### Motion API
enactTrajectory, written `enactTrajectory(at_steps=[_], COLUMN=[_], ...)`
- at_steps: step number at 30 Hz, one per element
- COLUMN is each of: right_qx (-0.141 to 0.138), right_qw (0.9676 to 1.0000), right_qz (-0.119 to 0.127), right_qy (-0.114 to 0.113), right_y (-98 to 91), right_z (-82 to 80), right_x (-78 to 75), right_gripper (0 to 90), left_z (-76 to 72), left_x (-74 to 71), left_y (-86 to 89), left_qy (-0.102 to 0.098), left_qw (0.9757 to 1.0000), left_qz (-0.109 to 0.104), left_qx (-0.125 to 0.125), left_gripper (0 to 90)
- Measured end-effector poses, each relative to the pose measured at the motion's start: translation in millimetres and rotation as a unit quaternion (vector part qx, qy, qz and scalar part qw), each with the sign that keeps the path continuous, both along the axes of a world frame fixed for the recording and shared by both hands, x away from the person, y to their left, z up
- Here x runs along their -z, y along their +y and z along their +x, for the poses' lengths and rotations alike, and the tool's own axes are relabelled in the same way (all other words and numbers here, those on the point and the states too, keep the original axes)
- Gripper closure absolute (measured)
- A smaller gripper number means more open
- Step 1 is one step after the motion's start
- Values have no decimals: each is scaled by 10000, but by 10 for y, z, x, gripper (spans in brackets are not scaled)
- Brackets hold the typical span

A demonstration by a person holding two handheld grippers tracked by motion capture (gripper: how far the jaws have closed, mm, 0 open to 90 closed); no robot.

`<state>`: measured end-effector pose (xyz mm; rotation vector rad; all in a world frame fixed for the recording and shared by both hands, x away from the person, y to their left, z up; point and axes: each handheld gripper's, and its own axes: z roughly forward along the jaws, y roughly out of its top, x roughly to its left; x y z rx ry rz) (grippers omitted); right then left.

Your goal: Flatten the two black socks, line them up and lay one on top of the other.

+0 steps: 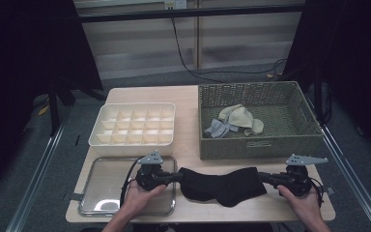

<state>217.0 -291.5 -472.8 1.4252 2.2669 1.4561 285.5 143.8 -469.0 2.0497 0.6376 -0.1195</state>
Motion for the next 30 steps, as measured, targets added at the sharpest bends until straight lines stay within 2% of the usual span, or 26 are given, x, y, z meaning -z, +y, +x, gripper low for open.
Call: enactTrajectory(at_steps=[4,7,12,17,20,23,25,30], right_qx=[7,43,23,53,78,88,73,43], right_qw=[10000,9999,9998,9988,9986,9983,9977,9971], right_qz=[-65,-72,-158,-332,-349,-359,-458,-495], right_qy=[38,83,155,352,400,453,488,571], right_y=[-43,-89,-59,-69,-85,-94,-85,-71], right_z=[-65,-92,-43,18,19,18,23,50], right_x=[-10,12,62,138,155,167,188,223], right_gripper=[879,880,880,879,879,877,876,872], left_z=[-82,-115,-135,-144,-148,-135,-138,-118], left_x=[-28,7,72,101,107,128,130,75], left_y=[4,-16,-76,-115,-126,-134,-139,-110], left_qy=[-15,4,78,83,80,129,126,14], left_qw=[9999,9999,9996,9992,9990,9989,9988,9996], left_qz=[-41,42,126,207,267,250,255,59], left_qx=[109,165,256,341,362,368,395,284], left_gripper=[900,900,900,900,900,900,898,825])
